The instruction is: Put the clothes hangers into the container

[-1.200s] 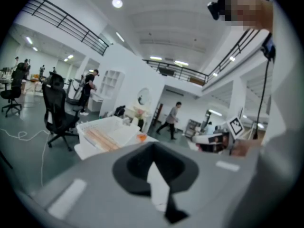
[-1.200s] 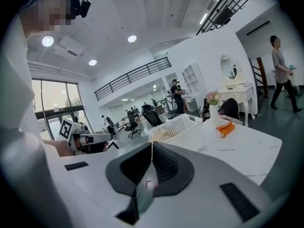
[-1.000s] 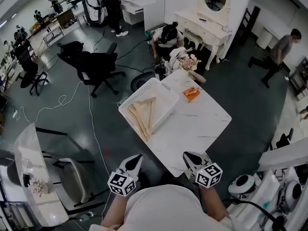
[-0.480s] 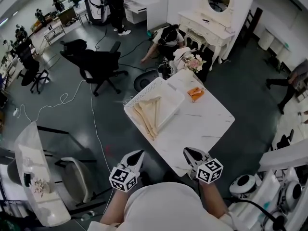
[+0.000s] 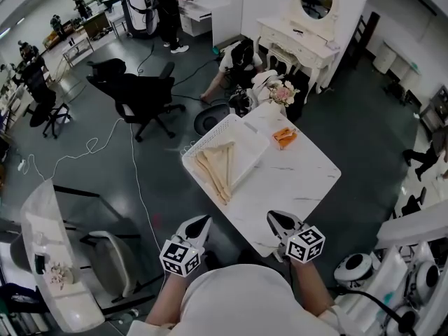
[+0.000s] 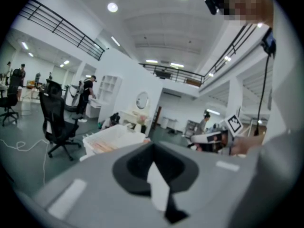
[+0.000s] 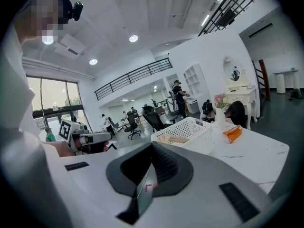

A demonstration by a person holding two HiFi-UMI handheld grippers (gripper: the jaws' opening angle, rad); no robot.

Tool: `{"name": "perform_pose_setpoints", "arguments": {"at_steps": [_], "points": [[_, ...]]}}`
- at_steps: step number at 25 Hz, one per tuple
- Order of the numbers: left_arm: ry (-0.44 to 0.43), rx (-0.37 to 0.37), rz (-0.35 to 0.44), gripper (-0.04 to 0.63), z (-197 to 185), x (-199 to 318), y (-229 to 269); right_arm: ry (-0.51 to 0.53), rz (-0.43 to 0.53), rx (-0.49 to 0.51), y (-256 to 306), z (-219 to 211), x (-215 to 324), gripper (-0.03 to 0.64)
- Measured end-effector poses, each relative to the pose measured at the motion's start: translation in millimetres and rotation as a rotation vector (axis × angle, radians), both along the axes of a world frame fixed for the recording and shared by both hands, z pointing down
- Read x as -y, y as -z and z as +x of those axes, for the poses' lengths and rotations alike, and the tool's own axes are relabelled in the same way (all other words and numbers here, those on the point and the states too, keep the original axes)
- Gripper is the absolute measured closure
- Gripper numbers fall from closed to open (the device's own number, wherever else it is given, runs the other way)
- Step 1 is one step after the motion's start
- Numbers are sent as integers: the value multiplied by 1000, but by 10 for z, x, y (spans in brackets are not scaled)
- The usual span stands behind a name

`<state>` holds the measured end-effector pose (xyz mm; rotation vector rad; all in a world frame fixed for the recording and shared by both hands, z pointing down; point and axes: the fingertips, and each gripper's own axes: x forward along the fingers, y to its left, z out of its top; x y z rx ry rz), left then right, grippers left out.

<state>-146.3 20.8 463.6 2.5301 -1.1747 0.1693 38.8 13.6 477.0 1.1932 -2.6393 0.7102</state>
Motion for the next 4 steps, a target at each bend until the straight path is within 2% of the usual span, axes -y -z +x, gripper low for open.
{"name": "perform_pose_setpoints", "arguments": {"at_steps": [4], "points": [[-3, 3, 8, 594, -28, 12, 22, -5, -3, 6, -6, -43, -7, 615]]}}
